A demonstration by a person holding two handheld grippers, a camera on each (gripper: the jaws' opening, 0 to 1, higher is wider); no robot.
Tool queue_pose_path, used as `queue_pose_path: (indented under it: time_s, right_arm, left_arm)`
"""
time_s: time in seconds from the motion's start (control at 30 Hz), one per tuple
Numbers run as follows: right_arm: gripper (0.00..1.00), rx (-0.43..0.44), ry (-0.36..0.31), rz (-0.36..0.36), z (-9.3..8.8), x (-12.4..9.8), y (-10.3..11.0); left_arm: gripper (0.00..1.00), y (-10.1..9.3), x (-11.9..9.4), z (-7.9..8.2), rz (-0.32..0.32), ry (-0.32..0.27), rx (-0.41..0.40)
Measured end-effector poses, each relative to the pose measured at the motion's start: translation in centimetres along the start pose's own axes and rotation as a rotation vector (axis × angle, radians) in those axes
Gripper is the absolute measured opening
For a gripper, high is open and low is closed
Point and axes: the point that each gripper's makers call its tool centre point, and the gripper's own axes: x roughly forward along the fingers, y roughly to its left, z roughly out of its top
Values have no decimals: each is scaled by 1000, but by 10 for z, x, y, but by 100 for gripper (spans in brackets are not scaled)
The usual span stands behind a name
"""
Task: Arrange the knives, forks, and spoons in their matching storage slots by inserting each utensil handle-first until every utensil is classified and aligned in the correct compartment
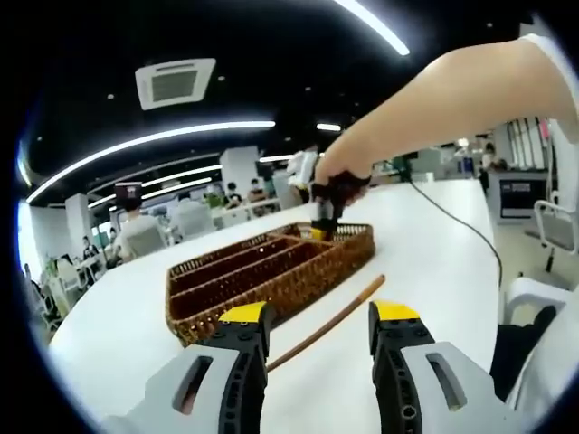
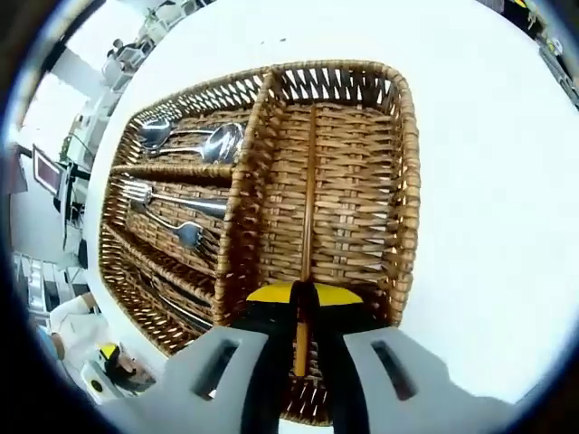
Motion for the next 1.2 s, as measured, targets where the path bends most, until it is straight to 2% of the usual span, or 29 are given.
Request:
queue_pose_path:
  time_s: [0.07, 0.2, 0.3, 0.5, 0.73, 0.83, 0.87, 1.2]
  right_arm:
    - [6, 1, -24, -12, 8, 1, -3]
    - [5, -30, -8, -41, 9, 3, -5]
    - [5, -23, -4, -33, 9, 3, -4]
    - [5, 70, -25, -21, 6, 1, -9]
    - [5, 120, -38, -17, 2, -1, -12]
    - [5, 116, -40, -17, 1, -1, -11]
    - [5, 83, -37, -16, -1, -1, -8]
    - [5, 92, -49, -15, 1, -1, -11]
  left_arm:
    - [43, 1, 0, -1, 2, 3, 0]
    - [43, 2, -1, -2, 5, 4, -1]
    - [43, 3, -1, -2, 6, 5, -2]
    - [43, 0, 1, -3, -1, 8, -2]
    - [43, -3, 2, -1, -7, 5, 5]
    - [43, -3, 1, -2, -7, 8, 4]
    - [43, -3, 1, -3, -7, 8, 4]
    - [43, -2, 0, -3, -4, 11, 6]
